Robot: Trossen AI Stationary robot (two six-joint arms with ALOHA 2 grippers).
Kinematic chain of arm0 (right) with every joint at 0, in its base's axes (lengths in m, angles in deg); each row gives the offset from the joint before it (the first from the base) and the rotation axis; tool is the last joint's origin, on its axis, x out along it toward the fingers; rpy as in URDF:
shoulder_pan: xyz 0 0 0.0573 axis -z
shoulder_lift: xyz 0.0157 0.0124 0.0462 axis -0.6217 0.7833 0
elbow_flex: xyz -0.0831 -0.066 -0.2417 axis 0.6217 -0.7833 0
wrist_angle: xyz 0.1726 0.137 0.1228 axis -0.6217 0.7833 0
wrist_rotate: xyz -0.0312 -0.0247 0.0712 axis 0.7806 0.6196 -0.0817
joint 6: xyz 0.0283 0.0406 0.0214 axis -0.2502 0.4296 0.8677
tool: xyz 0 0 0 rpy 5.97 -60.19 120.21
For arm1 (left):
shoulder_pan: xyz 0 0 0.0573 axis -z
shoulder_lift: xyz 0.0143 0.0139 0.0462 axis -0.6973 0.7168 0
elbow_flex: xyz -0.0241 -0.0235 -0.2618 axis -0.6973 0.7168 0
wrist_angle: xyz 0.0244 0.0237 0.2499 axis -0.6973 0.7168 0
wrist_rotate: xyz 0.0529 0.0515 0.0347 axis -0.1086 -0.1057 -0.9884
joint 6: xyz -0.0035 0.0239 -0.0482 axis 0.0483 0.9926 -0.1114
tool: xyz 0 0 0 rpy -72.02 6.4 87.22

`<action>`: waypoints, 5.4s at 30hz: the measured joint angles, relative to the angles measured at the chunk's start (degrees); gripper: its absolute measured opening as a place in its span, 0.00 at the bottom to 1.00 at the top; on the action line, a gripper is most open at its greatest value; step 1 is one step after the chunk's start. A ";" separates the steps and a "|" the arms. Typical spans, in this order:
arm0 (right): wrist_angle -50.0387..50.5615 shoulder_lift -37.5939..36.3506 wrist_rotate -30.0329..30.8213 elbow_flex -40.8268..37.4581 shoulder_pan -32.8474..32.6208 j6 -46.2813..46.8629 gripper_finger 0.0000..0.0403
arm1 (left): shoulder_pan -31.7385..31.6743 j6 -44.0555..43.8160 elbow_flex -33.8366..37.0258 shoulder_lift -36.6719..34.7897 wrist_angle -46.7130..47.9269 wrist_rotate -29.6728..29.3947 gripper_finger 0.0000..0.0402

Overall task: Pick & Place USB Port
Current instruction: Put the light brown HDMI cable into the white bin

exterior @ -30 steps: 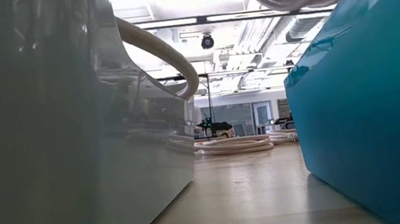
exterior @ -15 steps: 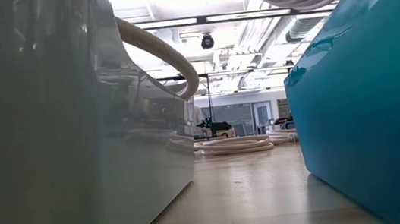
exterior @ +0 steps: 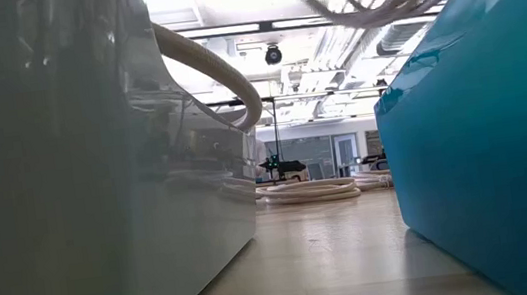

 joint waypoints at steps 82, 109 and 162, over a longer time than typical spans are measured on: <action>7.67 0.00 1.81 0.04 -1.02 7.58 0.35 | -7.14 -67.04 -6.40 6.41 53.27 59.15 0.06; 8.59 0.00 8.73 -0.04 -6.39 10.07 0.35 | -12.08 -61.43 -6.34 9.19 51.96 59.22 0.08; 12.37 0.00 11.61 -0.04 -6.62 11.65 0.35 | -7.19 -61.30 -14.67 9.15 57.40 48.28 0.46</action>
